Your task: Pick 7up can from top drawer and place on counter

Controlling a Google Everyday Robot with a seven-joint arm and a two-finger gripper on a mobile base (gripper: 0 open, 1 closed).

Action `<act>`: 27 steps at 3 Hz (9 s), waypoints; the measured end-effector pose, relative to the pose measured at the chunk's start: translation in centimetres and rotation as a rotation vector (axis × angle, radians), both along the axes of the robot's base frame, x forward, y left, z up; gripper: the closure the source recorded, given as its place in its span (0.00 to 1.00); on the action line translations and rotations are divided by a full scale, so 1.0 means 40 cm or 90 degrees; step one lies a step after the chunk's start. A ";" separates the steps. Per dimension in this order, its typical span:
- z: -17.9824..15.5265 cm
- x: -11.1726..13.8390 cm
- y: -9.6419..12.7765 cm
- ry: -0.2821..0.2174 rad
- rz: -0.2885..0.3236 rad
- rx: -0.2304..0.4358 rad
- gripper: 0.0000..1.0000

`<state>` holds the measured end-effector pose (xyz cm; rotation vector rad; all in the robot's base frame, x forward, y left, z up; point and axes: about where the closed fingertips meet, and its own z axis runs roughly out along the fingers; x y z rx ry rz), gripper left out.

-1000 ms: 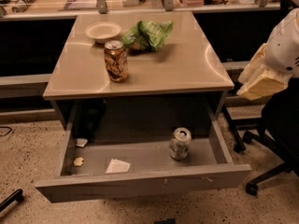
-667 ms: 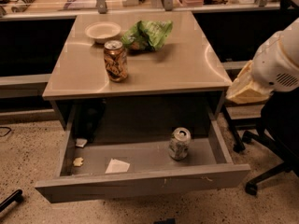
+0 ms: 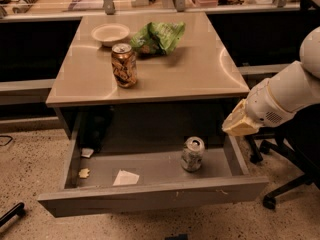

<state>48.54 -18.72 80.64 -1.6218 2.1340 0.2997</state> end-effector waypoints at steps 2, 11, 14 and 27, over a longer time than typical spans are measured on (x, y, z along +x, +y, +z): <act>-0.073 0.002 -0.005 -0.002 0.009 0.025 1.00; -0.326 0.078 0.157 -0.019 0.084 0.182 0.28; -0.359 0.064 0.184 0.000 0.102 0.189 0.72; 0.216 0.517 0.199 -0.046 -0.041 0.137 1.00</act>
Offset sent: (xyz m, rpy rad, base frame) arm 0.0035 -0.0073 -0.0693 0.0981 -0.0123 0.0293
